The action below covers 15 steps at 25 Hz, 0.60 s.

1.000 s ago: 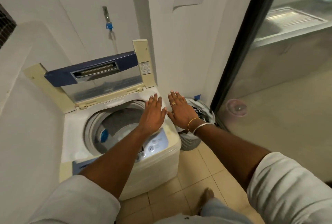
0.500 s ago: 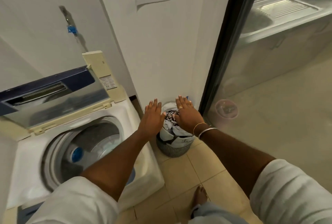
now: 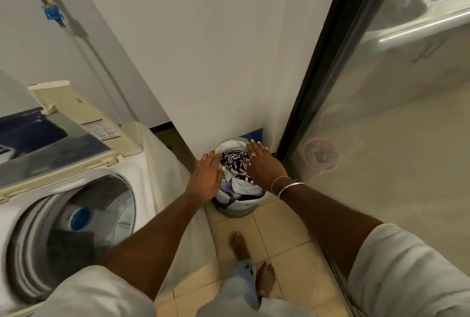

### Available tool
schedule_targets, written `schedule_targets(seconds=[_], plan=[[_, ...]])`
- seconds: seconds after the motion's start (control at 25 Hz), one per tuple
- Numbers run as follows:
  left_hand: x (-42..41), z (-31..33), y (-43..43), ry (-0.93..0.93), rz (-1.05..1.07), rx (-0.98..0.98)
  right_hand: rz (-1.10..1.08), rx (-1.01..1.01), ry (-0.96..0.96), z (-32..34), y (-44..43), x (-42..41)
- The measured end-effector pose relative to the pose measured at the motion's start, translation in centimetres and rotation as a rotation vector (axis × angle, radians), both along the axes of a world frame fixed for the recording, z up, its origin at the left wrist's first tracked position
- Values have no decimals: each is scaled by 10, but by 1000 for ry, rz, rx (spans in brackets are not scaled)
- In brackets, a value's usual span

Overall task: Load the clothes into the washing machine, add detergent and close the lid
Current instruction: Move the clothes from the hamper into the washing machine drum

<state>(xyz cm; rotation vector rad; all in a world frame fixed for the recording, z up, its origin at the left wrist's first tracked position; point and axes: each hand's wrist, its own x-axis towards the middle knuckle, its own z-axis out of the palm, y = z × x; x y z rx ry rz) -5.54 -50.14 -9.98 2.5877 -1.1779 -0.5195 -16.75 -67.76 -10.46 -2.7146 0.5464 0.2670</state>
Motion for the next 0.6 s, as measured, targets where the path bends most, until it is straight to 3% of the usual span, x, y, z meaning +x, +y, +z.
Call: schedule_targets(seconds=[0.28,0.6], plan=[[51,-59,-47,86,-12,37,-38,106,74,-53,-44,50],[97,-157,-93,264,72,80,-62,273,201,-164,-88,104]])
